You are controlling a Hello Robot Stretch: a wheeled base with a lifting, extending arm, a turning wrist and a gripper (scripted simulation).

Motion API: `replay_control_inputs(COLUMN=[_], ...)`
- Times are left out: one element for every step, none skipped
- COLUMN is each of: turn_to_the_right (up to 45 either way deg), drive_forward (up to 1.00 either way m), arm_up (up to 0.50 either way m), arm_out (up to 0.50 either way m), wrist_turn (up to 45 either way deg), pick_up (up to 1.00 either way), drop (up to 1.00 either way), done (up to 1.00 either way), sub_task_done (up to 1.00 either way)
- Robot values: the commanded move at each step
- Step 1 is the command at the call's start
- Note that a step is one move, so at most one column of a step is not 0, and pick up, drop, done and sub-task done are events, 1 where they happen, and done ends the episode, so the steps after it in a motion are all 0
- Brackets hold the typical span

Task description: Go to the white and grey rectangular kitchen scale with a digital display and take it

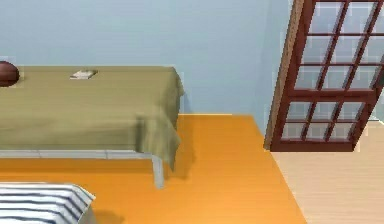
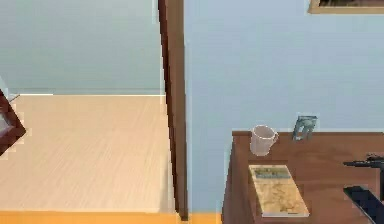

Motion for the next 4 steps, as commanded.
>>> replay_control_inputs(turn_to_the_right=[45.0, 12.0, 0.0, 0.0], drive_forward=[0.0, 0.0, 1.0, 1.0], arm_up=[0.0, 0.0, 0.0, 0.0], arm_out=[0.0, 0.0, 0.0, 0.0], wrist_turn=[0.0, 0.0, 0.0, 0.0], pick_up=[0.0, 0.0, 0.0, 0.0], drop=[0.0, 0.0, 0.0, 0.0], done=[0.0, 0.0, 0.0, 0.0], sub_task_done=[0.0, 0.0, 0.0, 0.0])
